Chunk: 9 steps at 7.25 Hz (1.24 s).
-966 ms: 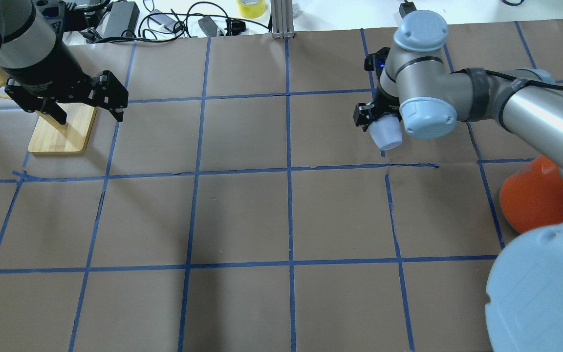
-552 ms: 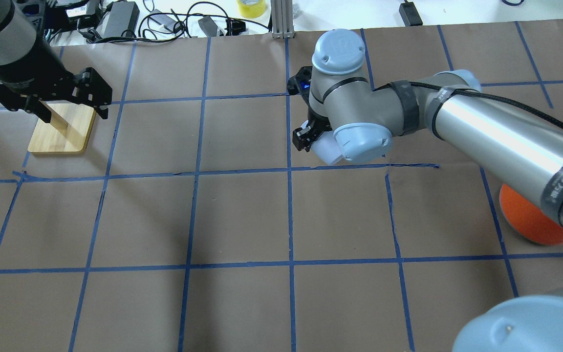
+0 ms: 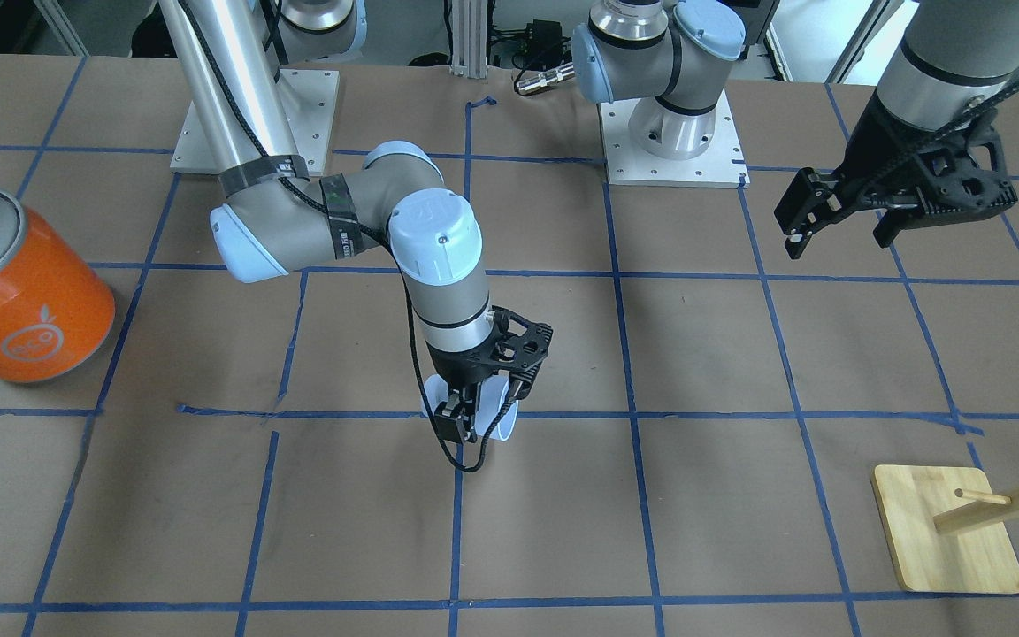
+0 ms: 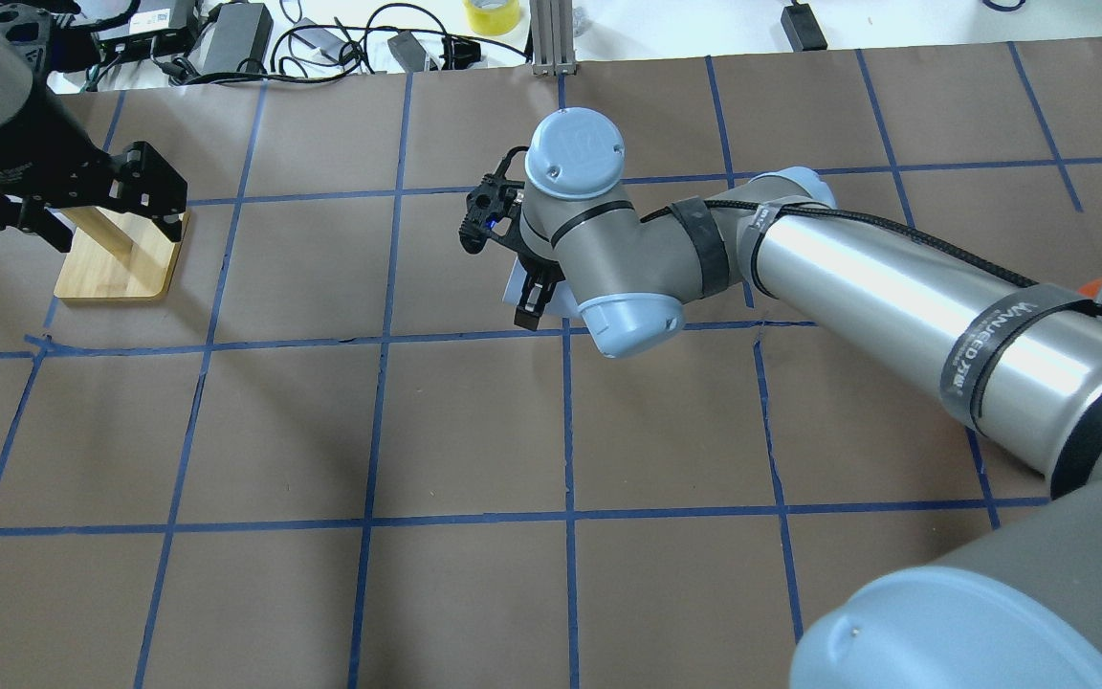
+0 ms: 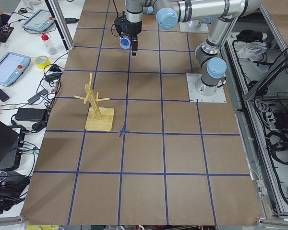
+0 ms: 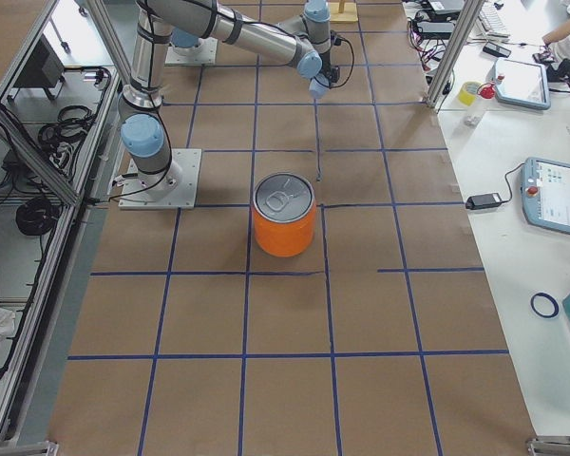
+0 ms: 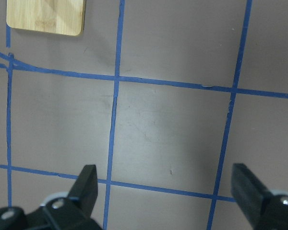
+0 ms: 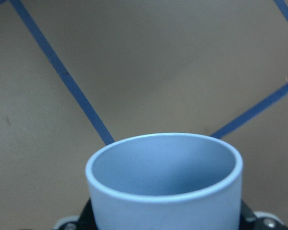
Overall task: Flip cup
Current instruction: 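Lower the inverted cup onto the table between the arms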
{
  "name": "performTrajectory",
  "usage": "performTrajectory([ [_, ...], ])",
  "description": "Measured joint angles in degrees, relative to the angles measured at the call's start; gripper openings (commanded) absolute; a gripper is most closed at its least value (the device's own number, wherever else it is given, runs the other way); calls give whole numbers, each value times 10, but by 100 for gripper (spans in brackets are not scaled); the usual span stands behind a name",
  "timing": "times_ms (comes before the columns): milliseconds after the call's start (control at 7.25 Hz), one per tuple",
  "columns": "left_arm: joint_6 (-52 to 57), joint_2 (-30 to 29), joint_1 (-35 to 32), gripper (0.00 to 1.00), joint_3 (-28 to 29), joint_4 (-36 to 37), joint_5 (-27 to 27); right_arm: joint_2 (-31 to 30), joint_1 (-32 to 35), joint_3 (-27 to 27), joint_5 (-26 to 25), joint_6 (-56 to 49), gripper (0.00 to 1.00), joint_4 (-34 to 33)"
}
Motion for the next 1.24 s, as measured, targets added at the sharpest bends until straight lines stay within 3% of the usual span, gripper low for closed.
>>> performTrajectory([
  [690, 3, 11, -1, 100, 2, -47, 7, 33, 35, -3, -9, -106, 2, -20],
  [828, 2, 14, -1, 100, 2, -62, 7, 40, 35, -3, -9, -110, 12, -22],
  [1103, 0, 14, -1, 100, 2, -70, 8, 47, 35, -5, -15, -111, 76, -22],
  [1241, -1, 13, -1, 100, 2, -69, 8, 47, 35, -5, -16, -111, 79, -21],
])
